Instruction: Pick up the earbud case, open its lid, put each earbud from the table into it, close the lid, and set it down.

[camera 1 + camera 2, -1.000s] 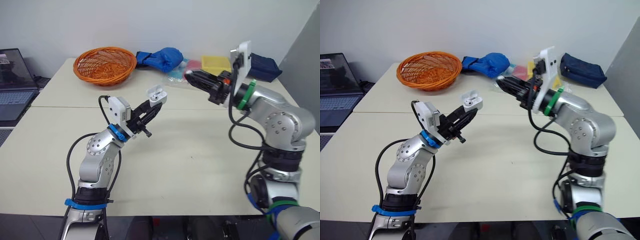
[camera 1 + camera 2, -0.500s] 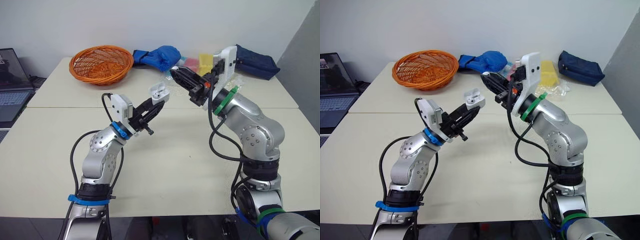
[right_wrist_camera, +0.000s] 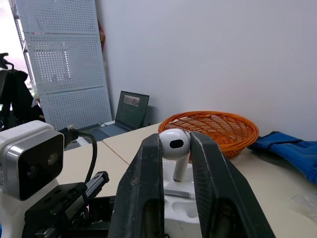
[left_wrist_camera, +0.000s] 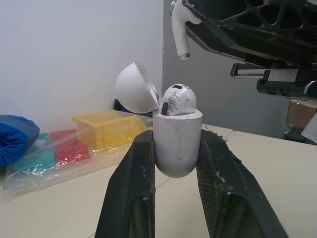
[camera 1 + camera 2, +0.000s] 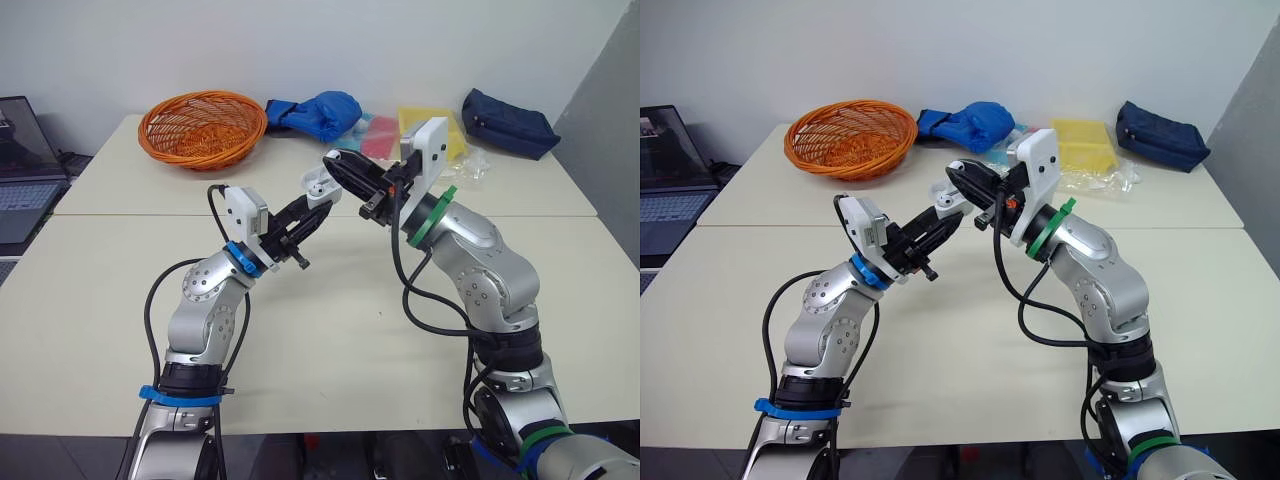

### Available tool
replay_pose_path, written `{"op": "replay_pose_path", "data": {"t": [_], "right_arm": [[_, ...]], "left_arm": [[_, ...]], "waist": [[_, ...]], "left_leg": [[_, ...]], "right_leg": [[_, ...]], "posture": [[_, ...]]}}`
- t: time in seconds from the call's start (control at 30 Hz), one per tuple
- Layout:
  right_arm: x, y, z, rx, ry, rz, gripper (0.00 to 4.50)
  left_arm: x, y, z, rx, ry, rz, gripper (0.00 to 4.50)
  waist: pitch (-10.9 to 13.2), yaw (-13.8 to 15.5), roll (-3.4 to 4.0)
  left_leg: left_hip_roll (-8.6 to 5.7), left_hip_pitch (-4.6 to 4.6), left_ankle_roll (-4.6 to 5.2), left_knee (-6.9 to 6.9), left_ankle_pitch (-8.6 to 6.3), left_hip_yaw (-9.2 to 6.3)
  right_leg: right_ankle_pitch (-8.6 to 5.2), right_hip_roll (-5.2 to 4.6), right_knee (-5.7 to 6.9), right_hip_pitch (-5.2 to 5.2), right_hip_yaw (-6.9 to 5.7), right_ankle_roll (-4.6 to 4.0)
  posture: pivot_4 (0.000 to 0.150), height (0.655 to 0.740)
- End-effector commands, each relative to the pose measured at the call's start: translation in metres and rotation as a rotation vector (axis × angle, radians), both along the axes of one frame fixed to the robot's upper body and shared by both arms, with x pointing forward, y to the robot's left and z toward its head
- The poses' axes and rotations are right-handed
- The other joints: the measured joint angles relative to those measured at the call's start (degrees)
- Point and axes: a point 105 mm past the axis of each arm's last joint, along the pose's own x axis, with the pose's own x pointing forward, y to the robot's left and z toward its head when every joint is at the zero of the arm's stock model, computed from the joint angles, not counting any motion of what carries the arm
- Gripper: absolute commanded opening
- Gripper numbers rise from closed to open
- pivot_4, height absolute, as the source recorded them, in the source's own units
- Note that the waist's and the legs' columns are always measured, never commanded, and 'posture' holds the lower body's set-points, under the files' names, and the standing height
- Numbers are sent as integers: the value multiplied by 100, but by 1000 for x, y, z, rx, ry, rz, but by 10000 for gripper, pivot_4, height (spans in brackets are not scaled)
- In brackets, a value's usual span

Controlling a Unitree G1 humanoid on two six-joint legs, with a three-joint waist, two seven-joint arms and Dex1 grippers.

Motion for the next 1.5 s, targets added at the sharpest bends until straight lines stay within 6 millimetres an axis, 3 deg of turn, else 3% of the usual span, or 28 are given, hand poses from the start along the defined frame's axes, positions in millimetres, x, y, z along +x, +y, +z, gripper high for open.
{"op": "replay_pose_path", "data": {"t": [0.03,0.4,1.27,1.47,1.5], "right_arm": [[-3,1,5,-17,-57,12,3987],[0,2,-9,-73,-47,20,3987],[6,-3,-21,-124,-64,-4,3987],[5,-1,-19,-117,-70,7,25498],[5,-1,-19,-118,-73,4,25498]], "left_arm": [[-6,-3,16,-10,-73,-24,7719],[-7,-4,19,-19,-78,-30,7719],[-10,-7,20,-25,-75,-49,7719],[-10,-6,20,-21,-76,-50,7719],[-10,-6,20,-21,-75,-50,7719]], "waist": [[0,0,0],[0,0,0],[0,2,0],[0,3,0],[0,3,0]], "left_leg": [[0,0,0,0,0,1],[0,0,0,-1,0,0],[0,0,0,-1,0,0],[0,0,0,-1,0,0],[0,0,0,-1,0,0]], "right_leg": [[0,0,-1,0,0,0],[0,0,-1,0,1,-1],[0,0,-1,0,1,0],[0,0,-1,0,0,0],[0,0,-2,0,0,0]], "posture": [[1500,7400],[1500,7400],[1500,7400],[1500,7400],[1500,7400]]}}
